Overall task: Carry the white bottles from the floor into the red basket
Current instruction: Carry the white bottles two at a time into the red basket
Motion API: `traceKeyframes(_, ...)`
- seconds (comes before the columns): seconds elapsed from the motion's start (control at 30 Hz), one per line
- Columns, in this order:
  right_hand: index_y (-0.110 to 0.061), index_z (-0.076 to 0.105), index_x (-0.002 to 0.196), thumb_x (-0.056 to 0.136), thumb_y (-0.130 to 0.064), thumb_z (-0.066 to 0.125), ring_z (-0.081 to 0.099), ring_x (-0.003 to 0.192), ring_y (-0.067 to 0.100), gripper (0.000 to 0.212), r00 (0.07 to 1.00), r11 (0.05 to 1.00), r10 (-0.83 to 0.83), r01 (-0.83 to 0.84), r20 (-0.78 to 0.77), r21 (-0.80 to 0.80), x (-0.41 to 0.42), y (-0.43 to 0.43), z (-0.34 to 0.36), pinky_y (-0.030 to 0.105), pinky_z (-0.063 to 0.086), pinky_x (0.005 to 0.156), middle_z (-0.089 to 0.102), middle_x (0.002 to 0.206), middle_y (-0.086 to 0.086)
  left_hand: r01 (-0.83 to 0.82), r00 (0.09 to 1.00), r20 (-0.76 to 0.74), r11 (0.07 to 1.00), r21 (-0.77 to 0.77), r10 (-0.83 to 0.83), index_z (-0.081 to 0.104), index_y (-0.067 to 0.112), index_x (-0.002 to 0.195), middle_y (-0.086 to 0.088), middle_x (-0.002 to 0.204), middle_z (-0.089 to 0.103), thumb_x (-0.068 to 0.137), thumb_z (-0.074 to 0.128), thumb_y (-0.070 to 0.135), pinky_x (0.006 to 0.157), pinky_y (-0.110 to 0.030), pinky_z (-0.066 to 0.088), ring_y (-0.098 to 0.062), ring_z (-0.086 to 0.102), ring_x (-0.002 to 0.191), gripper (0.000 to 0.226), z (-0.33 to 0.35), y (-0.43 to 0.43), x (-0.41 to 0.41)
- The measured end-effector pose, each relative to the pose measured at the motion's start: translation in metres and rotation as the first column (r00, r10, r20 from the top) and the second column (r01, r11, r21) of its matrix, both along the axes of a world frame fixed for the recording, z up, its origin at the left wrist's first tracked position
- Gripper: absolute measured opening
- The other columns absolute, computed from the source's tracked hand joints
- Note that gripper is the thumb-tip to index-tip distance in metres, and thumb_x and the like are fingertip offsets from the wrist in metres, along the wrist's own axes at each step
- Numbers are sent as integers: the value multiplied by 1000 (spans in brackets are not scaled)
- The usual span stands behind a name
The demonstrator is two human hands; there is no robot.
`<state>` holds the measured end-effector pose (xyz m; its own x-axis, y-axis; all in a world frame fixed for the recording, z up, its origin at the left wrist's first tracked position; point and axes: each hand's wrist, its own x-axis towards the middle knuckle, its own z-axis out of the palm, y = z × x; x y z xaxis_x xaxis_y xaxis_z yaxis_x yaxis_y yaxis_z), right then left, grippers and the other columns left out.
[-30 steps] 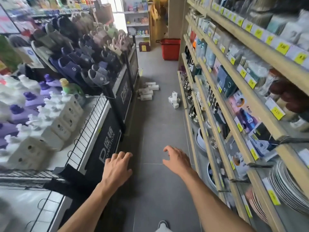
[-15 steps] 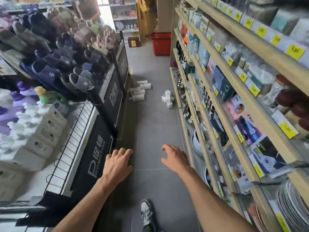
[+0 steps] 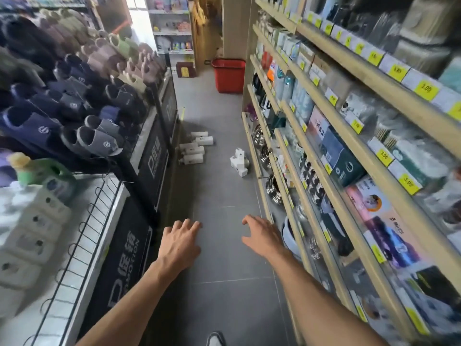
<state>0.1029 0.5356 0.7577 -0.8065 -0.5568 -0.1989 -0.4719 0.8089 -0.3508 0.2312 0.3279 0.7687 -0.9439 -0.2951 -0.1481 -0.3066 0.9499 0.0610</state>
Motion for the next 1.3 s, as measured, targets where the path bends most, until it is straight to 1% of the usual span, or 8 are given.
traceKeyframes(0.07, -27, 53, 128, 89, -33, 66, 57, 119, 26, 41, 1000, 1000, 3, -3, -13, 16, -19, -9, 2, 37, 47, 95, 61, 131, -2, -6, 1000, 0, 1000, 2, 6, 39, 35, 144, 6, 135, 49, 82, 62, 39, 95, -38, 41, -22, 46, 126, 66, 2, -13, -20)
traceKeyframes(0.23, -25, 48, 134, 92, -33, 62, 52, 125, 28, 44, 997, 994, 45, -38, -64, 100, -65, -29, 4, 41, 42, 101, 56, 139, 0, -14, 1000, -11, 1000, 17, 15, 39, 34, 143, 5, 134, 49, 81, 62, 39, 94, -38, 41, -23, 46, 125, 66, 3, -35, -70)
traceKeyframes(0.37, -24, 44, 136, 93, -29, 58, 49, 127, 29, 46, 988, 984, 108, -91, -108, 156, -107, -47, -1, 44, 38, 103, 55, 137, 4, -16, 1000, -1, 1000, 27, 16, 38, 34, 144, 5, 135, 48, 82, 63, 41, 95, -38, 40, -23, 45, 125, 67, 0, -46, -118)
traceKeyframes(0.6, -21, 47, 130, 92, -30, 58, 49, 125, 29, 40, 984, 982, 144, -129, -103, 140, -186, -76, -1, 44, 37, 103, 54, 133, 6, -70, 998, 0, 998, 11, 70, 37, 36, 145, 6, 138, 47, 84, 62, 41, 97, -37, 39, -22, 44, 127, 66, 3, -67, -191)
traceKeyframes(0.83, -23, 49, 128, 93, -32, 58, 50, 122, 29, 37, 974, 967, 215, -202, -76, 153, -244, -102, -13, 43, 38, 98, 54, 130, 4, -138, 990, -14, 989, 53, 139, 39, 36, 143, 7, 138, 47, 85, 62, 43, 96, -36, 41, -21, 45, 125, 63, 2, -77, -245)
traceKeyframes(1.03, -23, 50, 126, 93, -31, 59, 50, 121, 29, 36, 974, 968, 216, -205, -64, 144, -290, -127, -18, 44, 38, 99, 55, 127, 4, -147, 989, 15, 986, 74, 146, 38, 37, 143, 7, 141, 45, 84, 63, 44, 99, -38, 38, -21, 43, 128, 64, -4, -96, -287)
traceKeyframes(1.17, -22, 47, 132, 92, -30, 60, 51, 122, 30, 42, 971, 965, 223, -207, -90, 159, -327, -150, -16, 46, 39, 100, 55, 128, 5, -114, 993, -17, 992, 48, 115, 40, 36, 143, 7, 139, 47, 84, 63, 43, 97, -37, 39, -21, 45, 127, 64, -7, -125, -319)
traceKeyframes(1.3, -21, 45, 135, 93, -28, 59, 50, 125, 30, 45, 973, 959, 217, -197, -82, 203, -363, -181, -10, 46, 39, 102, 55, 132, 6, -96, 994, -44, 994, 61, 98, 41, 34, 143, 5, 139, 48, 84, 63, 41, 98, -39, 40, -23, 46, 126, 64, -10, -160, -354)
